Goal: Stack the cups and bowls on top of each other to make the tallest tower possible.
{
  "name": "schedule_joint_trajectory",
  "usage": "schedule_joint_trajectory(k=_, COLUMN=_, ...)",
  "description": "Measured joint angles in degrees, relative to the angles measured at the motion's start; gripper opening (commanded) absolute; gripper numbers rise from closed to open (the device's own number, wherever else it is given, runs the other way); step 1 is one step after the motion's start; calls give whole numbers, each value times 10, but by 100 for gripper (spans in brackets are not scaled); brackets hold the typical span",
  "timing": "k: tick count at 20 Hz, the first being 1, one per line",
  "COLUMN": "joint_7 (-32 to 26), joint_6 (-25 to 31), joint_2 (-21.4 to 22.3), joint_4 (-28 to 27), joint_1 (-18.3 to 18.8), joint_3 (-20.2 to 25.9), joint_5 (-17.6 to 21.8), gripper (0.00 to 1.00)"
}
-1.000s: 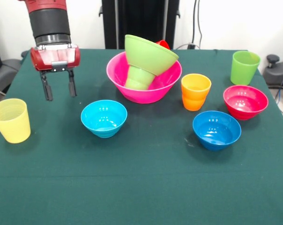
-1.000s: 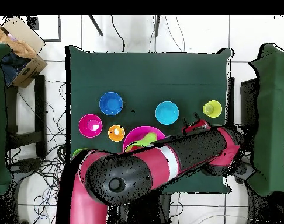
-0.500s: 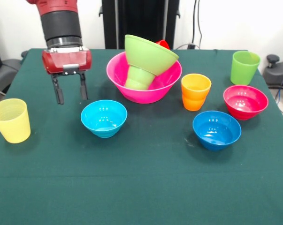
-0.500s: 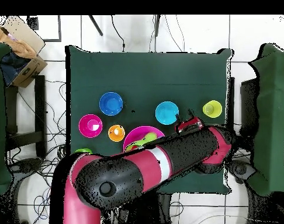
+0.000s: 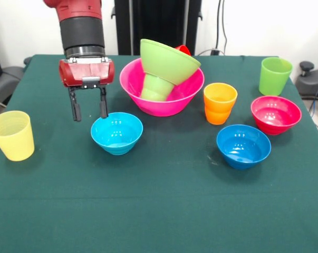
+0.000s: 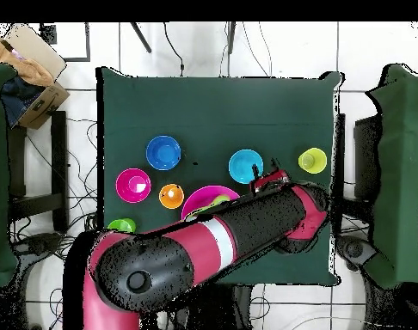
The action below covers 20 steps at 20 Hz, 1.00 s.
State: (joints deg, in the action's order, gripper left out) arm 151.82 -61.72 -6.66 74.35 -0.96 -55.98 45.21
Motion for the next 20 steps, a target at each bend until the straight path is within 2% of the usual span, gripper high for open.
schedule_joint_trajectory(k=7, joint_7=0, joint_6=22, joint_2=-5, joint_4=0, joint_1=0, joint_3=0, joint_5=-8, gripper=100)
schedule_joint_trajectory(k=15, joint_7=0, joint_6=33, joint_2=-20, joint_4=0, joint_1=9, joint_3=-1, joint_5=-67, gripper=100)
schedule_joint_trajectory(k=20, joint_7=0, joint_6=33, joint_2=-25, joint_4=0, joint_1=11, joint_3=-1, joint_5=-80, gripper=100)
